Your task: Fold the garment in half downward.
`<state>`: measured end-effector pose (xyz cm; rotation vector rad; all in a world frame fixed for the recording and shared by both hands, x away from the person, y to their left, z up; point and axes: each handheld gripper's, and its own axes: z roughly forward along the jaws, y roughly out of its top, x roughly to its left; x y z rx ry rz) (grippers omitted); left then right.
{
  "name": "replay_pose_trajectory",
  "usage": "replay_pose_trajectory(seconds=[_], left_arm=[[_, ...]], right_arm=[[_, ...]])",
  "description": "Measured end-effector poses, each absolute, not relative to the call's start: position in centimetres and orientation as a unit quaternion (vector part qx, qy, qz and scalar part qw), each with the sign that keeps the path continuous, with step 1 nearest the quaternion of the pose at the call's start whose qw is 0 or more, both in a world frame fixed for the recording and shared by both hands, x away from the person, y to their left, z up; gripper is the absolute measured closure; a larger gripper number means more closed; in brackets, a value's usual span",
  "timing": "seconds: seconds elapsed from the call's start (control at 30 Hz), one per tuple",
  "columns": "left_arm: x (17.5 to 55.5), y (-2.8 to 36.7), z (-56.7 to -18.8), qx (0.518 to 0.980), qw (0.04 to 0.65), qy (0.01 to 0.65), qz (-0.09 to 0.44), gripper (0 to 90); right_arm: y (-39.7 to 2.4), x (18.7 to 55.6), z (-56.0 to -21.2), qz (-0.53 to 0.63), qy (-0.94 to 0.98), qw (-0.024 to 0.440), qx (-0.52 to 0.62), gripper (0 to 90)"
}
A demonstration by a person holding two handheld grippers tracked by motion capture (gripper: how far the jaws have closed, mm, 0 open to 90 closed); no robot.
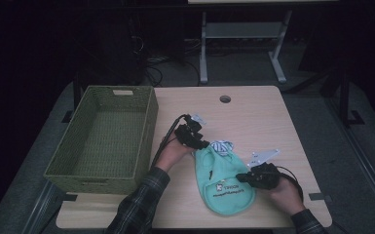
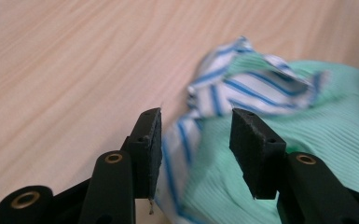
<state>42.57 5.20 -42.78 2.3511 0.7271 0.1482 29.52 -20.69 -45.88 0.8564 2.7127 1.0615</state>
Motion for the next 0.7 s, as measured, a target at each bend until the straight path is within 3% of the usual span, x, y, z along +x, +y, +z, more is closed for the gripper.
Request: replay_pose_trajectory(seconds=[0.27,0.47,0.57,0.7], left_arm=[[43.4,4.3,-44.7,0.906,0.318,0.278,0.023,47.5],[42.9,4.1,-45.5,0.923,0.289,0.253,0.037,44.6],[42.7,4.1,-45.3,0.926,0.281,0.247,0.041,52.9],[42.7,4.2,-45.3,0.926,0.286,0.248,0.017,73.6]], right_arm=[[-20.6,29.8,-46.4,0.338,0.898,0.056,0.276,89.1],[-20.5,29.8,-46.3,0.335,0.898,0.058,0.28,89.3],[-20.4,29.9,-46.3,0.335,0.898,0.059,0.28,89.3],[-20.4,29.9,-46.4,0.336,0.897,0.059,0.28,89.3]])
